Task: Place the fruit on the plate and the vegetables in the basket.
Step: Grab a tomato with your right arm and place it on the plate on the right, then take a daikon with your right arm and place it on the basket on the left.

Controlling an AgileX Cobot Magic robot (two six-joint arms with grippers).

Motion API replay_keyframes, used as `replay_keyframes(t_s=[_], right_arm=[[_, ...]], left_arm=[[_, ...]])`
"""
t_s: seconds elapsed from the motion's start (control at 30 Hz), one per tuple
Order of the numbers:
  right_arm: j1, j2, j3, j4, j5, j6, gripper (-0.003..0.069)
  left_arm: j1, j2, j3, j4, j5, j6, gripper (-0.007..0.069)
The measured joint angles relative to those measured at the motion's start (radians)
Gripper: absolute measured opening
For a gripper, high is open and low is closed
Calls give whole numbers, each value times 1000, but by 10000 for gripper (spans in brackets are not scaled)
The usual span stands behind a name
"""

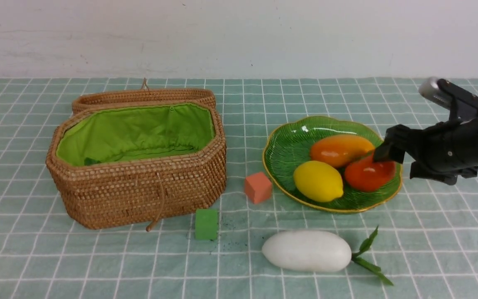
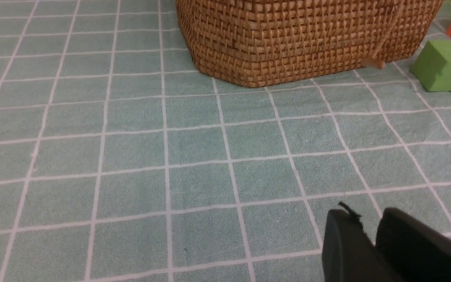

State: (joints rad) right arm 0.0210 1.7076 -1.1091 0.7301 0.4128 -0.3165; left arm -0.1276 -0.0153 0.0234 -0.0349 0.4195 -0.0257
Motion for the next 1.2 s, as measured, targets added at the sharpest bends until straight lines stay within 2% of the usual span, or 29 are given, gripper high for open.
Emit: replay_keyframes(t_s=[0.07, 0.17, 0.2, 0.23, 0.3, 0.33, 0.4, 0.53, 0.63, 0.67, 0.7, 0.73, 0.87, 1.03, 1.2], right_arm=[[0, -16, 0, 0, 5, -22, 673], [5, -78, 0, -1, 50, -151, 663], [17, -103, 0, -2, 89, -235, 646], [20, -110, 0, -3, 96, -267, 643], [62, -143, -2, -5, 189, -443, 609], [102, -152, -3, -5, 272, -593, 587], [148, -152, -3, -7, 351, -746, 572], [272, -128, -3, -29, 433, -909, 564], [330, -111, -3, -82, 410, -905, 570], [384, -98, -3, -153, 366, -876, 587], [390, -95, -3, -162, 362, -871, 589], [432, -83, -3, -243, 332, -829, 603], [498, -49, -3, -442, 298, -701, 620], [516, -11, -3, -542, 289, -618, 620], [516, 30, -3, -564, 256, -605, 610]], left_arm=[[0, 0, 0, 0, 0, 0, 128], [0, 0, 0, 0, 0, 0, 132], [0, 0, 0, 0, 0, 0, 133], [0, 0, 0, 0, 0, 0, 133], [0, 0, 0, 0, 0, 0, 134], [0, 0, 0, 0, 0, 0, 134], [0, 0, 0, 0, 0, 0, 134], [0, 0, 0, 0, 0, 0, 134], [0, 0, 0, 0, 0, 0, 134], [0, 0, 0, 0, 0, 0, 137], [0, 0, 0, 0, 0, 0, 138], [0, 0, 0, 1, 0, 0, 139], [0, 0, 0, 3, 0, 0, 144], [0, 0, 0, 4, 0, 0, 147], [0, 0, 0, 4, 0, 0, 148]])
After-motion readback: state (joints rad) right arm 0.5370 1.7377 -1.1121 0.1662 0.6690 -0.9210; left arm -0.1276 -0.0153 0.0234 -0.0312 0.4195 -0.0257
